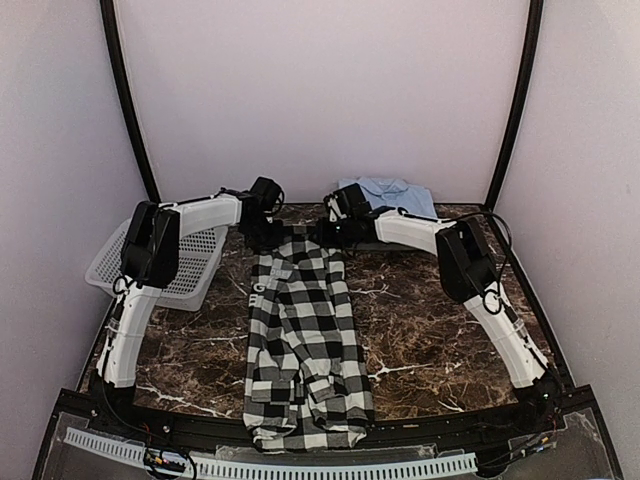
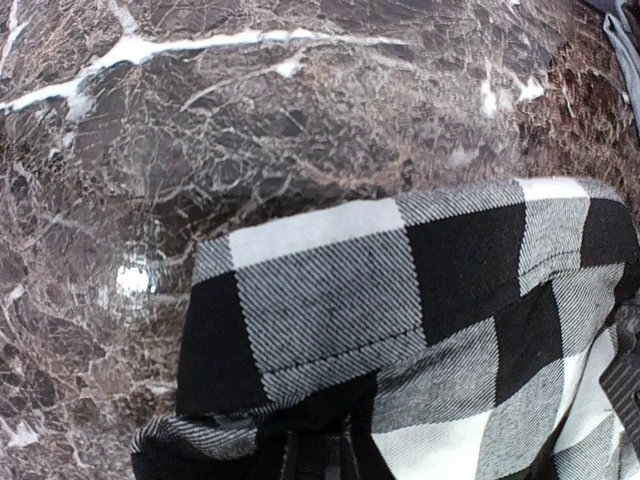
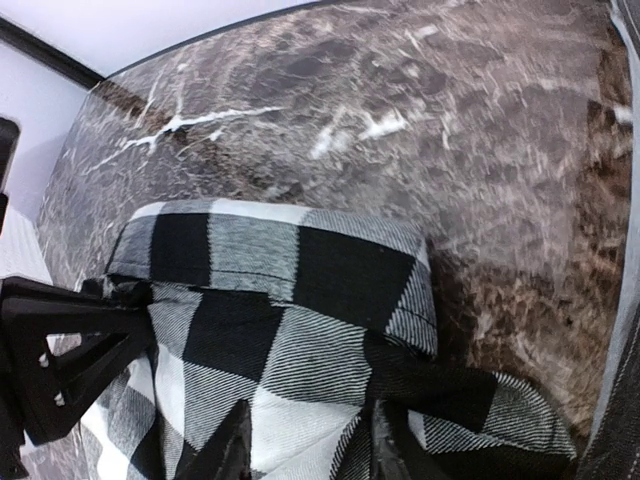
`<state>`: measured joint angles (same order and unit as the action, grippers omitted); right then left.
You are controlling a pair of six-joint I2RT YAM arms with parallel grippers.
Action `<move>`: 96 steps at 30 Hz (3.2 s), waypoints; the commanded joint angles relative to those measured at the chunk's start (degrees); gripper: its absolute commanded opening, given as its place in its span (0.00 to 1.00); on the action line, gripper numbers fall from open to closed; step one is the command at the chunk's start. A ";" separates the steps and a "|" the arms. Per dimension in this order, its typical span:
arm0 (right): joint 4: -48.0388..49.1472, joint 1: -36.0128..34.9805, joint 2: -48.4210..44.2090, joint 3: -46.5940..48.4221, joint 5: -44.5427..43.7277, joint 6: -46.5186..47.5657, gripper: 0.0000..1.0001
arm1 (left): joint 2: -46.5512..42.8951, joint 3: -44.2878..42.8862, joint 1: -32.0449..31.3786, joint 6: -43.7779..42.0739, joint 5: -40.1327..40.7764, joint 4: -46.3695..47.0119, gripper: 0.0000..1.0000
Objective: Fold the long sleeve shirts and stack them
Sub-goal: Move the rectangle-folded shirt to the center of the board, then pick up the rectangle-folded shirt from the center of the board.
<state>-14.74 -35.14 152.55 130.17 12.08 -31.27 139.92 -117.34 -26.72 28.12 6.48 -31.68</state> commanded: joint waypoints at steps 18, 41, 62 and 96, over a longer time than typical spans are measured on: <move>3.27 -1.53 -29.50 -21.89 5.64 4.69 0.57 | -21.81 2.34 -8.31 -1.39 0.16 -9.13 0.53; 6.03 -19.91 -67.39 -78.97 4.93 -3.84 0.48 | -63.75 70.91 -15.76 14.18 -23.43 8.87 0.35; 13.12 -22.96 -76.27 -97.22 9.22 -11.65 0.62 | -73.53 86.58 -21.05 23.05 -31.39 11.90 0.42; 50.45 -22.83 -55.93 -104.93 25.92 -31.57 0.53 | -65.09 95.94 -22.04 27.13 -44.70 31.36 0.27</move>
<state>28.34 -57.71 94.37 26.85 36.69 -56.69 74.19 -22.41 -48.34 54.39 -35.53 -3.64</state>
